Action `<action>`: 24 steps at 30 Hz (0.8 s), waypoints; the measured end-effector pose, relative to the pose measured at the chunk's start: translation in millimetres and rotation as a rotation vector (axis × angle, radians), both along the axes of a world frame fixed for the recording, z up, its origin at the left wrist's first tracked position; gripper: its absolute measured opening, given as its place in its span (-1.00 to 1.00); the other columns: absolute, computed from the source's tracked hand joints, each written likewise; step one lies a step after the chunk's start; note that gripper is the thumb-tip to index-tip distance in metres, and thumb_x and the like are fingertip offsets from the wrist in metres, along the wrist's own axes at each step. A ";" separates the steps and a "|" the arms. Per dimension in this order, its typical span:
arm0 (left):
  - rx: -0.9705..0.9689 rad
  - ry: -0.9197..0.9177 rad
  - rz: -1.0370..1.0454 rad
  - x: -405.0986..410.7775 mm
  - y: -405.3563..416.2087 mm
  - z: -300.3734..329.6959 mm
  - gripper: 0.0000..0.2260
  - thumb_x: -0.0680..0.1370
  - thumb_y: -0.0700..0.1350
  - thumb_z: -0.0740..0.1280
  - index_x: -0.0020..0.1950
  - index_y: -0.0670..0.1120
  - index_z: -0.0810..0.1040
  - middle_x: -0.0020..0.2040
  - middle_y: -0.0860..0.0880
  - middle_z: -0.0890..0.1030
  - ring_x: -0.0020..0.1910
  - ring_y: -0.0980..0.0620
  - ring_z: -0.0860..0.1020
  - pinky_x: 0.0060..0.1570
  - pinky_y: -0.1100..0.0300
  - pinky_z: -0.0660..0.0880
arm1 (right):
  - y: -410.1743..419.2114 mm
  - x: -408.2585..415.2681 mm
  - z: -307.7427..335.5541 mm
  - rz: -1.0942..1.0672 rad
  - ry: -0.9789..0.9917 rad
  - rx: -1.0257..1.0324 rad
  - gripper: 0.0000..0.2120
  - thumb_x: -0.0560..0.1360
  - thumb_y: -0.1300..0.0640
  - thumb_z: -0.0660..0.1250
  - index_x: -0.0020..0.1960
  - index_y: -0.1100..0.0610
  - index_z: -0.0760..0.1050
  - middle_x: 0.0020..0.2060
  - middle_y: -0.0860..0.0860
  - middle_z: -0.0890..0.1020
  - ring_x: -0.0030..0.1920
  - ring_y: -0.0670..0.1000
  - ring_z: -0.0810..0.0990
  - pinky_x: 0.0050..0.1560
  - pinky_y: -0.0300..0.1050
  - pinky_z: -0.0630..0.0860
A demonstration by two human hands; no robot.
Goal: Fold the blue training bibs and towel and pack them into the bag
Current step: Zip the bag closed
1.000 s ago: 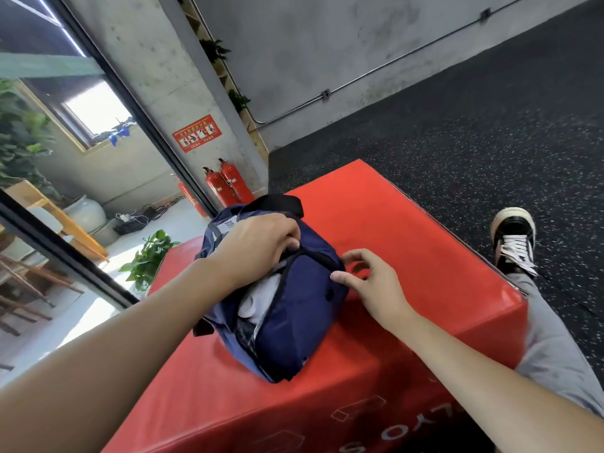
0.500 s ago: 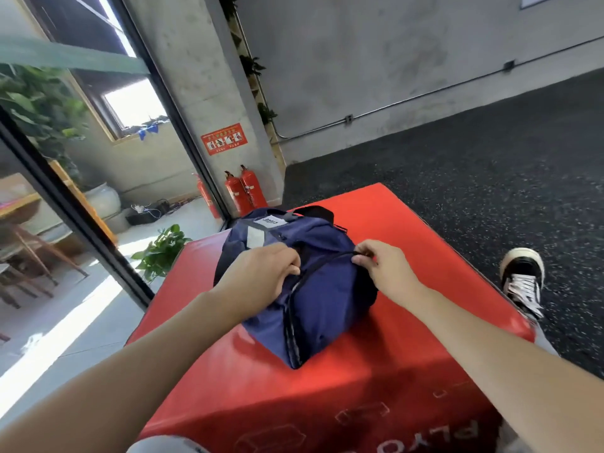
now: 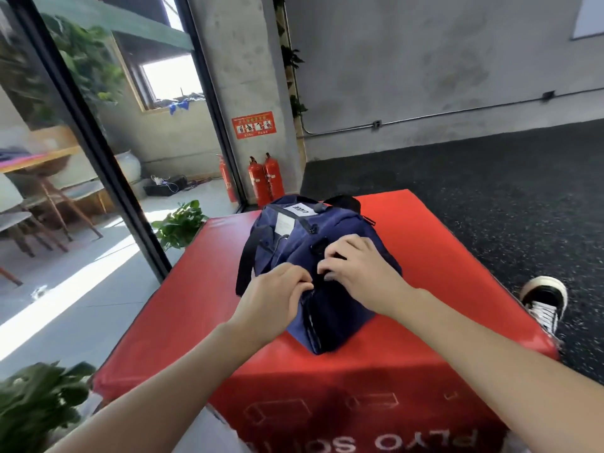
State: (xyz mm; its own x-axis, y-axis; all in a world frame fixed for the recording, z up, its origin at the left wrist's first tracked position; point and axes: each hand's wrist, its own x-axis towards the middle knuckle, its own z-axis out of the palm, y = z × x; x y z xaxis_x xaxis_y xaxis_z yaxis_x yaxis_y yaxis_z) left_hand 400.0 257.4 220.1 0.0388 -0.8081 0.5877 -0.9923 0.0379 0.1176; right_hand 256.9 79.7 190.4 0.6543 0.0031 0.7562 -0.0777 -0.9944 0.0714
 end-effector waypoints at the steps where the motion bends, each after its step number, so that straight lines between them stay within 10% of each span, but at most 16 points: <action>1: -0.022 0.012 -0.001 0.3 5.4 -7.1 -0.73 0.60 -0.02 0.15 -0.06 -0.06 0.62 -0.10 0.08 0.63 -0.12 0.06 0.59 -0.09 0.10 0.55 | -1.8 2.9 1.2 -0.013 0.005 -0.032 -0.93 0.50 0.07 0.42 -0.01 -0.04 0.63 -0.02 -0.09 0.57 0.05 0.05 0.46 0.05 -0.01 0.40; 9: 0.264 0.040 0.026 -23.2 26.9 -101.4 -0.77 0.59 -0.03 0.19 -0.02 -0.04 0.63 -0.13 0.01 0.63 -0.23 -0.08 0.62 -0.25 0.08 0.56 | 3.1 -0.1 16.1 -0.122 0.057 -0.002 -0.89 0.56 0.04 0.30 -0.08 0.00 0.60 -0.10 -0.08 0.56 -0.08 0.06 0.48 -0.10 0.09 0.48; 24: 0.330 0.569 0.048 -104.2 -113.4 -103.1 -0.93 0.55 -0.24 0.31 -0.10 -0.18 0.57 -0.23 -0.06 0.57 -0.21 0.00 0.51 -0.18 0.18 0.38 | -22.7 -41.5 19.0 -0.384 -0.036 0.687 -0.71 0.61 -0.11 0.25 0.08 0.10 0.55 0.04 0.01 0.61 0.11 0.10 0.56 0.05 0.02 0.47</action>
State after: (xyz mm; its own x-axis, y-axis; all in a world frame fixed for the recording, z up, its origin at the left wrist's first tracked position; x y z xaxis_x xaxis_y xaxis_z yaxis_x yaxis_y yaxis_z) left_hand 295.8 144.0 117.0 0.3111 -0.9319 0.1865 -0.7715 -0.1331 0.6221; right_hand 215.4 57.1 209.4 0.4897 -0.6940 0.5278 -0.4153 -0.7179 -0.5586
